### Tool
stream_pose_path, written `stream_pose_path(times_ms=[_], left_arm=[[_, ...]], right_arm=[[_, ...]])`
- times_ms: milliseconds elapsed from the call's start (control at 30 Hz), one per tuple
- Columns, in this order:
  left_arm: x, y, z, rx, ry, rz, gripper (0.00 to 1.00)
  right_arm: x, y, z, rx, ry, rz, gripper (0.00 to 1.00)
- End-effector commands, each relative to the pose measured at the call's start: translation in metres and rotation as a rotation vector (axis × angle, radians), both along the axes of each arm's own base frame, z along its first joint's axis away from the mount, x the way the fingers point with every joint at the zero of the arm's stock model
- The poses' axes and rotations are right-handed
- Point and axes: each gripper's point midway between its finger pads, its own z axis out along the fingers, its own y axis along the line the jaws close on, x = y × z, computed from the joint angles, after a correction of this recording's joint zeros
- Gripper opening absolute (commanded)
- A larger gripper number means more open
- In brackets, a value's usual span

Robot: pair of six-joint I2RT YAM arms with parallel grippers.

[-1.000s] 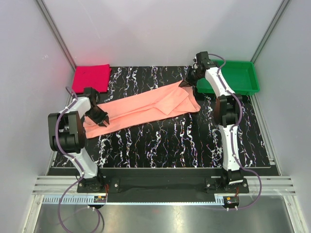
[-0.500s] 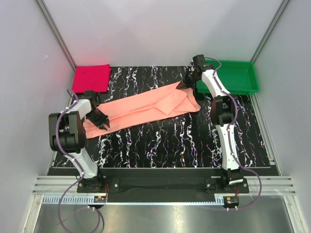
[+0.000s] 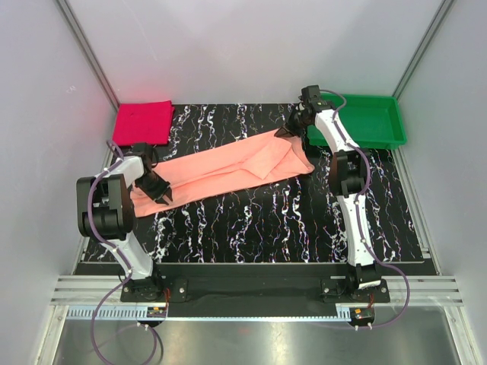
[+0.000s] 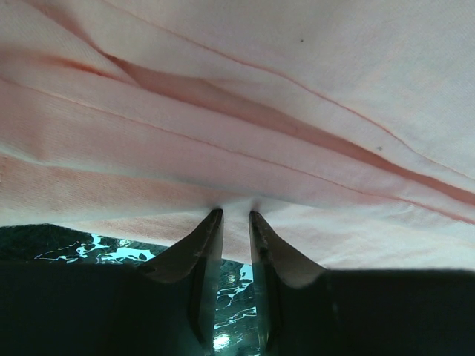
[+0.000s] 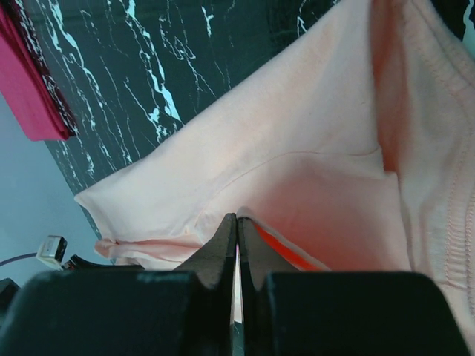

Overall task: Fold and stack the t-shirts
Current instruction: Fold the tshirt

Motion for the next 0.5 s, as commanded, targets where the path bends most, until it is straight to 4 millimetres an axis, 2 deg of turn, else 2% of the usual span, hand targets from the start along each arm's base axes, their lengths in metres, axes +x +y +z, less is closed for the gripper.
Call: stream_pose_path(times_ms=[0,300,467], left_arm=[[-0.003,0.001,-0.004,0.017,-0.002,-0.016,0.27],[-0.007,0.002,-0.008,0.02,0.007,-0.019,0.27],[-0.005,0.001,-0.006,0.016,0.003,-0.019,0.27]], right_arm=[[0.02,0.009,0.028,0.058,-0.086,-0.024,0.06],[0.024,0.001,0.009,0.072,-0.049,-0.055,0.06],[0.024,-0.003,-0.003,0.069,-0.03,-0.053,0.09]])
